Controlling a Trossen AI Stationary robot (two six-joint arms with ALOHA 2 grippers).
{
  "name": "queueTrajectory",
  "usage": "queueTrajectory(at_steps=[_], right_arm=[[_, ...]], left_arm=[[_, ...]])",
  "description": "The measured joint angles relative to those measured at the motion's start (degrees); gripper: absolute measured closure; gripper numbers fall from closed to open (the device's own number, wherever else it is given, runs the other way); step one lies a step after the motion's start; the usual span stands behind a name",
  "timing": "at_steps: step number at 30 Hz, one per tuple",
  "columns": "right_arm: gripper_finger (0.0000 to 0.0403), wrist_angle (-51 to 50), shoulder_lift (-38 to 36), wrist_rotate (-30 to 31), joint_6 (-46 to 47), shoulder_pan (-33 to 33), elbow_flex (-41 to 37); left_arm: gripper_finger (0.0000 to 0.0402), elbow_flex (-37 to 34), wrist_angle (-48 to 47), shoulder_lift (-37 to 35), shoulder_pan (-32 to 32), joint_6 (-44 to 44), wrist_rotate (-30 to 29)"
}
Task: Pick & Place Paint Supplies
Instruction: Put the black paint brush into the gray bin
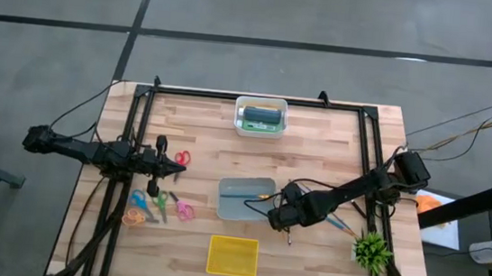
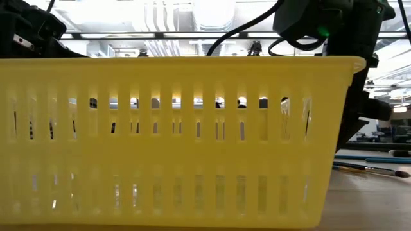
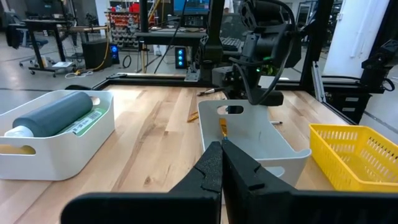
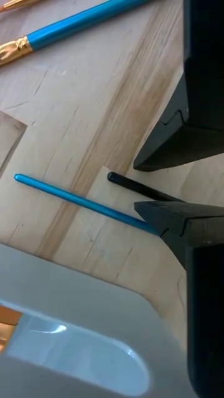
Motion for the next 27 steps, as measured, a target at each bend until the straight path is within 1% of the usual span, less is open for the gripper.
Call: queueTrajectory(at_steps=[3, 9, 22, 27], right_arm=[[0.0319, -0.17, 0.02, -0.22, 0.01, -0.02, -0.02], [0.0384, -0.81, 0.00, -0.38, -0.91, -0.02, -0.13], [0.0387, -0.74, -0.15, -0.38, -1.36, -0.02, -0.20], [0.0387, -0.69, -1.36, -0.71, -2.77, -0.04, -0.36]], left_arm=[[0.0401, 0.00, 0.01, 0.00, 0.00, 0.00, 0.00], [0.0401, 0.00, 0.00, 0.00, 0.00, -0.01, 0.00], [0.0401, -0.01, 0.01, 0.00, -0.02, 0.01, 0.00], [0.0401, -0.01, 0.01, 0.01, -0.01, 0.00, 0.00]])
